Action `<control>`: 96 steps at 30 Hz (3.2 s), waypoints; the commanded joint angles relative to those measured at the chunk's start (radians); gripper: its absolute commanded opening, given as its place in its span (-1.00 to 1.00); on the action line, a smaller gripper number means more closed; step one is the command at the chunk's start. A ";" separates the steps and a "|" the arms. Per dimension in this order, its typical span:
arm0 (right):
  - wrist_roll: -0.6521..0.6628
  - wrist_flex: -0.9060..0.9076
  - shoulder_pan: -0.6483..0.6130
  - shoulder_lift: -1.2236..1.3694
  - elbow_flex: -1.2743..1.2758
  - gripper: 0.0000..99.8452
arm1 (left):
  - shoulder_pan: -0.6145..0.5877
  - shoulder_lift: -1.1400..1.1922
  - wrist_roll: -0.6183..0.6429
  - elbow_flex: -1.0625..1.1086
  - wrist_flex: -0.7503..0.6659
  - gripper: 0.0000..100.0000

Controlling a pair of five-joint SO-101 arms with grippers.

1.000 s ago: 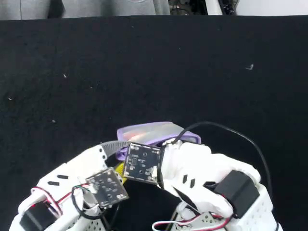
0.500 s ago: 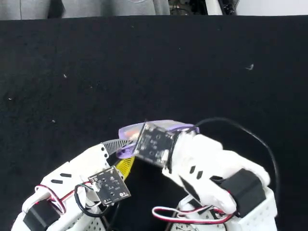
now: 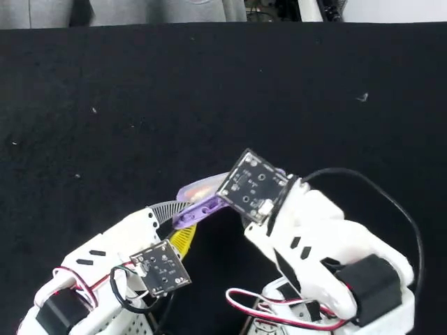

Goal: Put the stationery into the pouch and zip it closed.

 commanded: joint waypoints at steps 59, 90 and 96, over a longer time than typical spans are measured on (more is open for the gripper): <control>0.054 -0.181 1.000 -0.061 -0.142 -0.98 | -0.044 0.003 0.000 0.074 -0.021 -0.94; 0.020 -0.288 1.106 0.209 -0.139 -0.89 | -0.084 0.003 0.025 0.074 -0.072 -0.94; -0.038 -0.275 1.053 0.209 -0.140 -0.64 | -0.177 0.005 0.086 0.074 -0.132 -0.94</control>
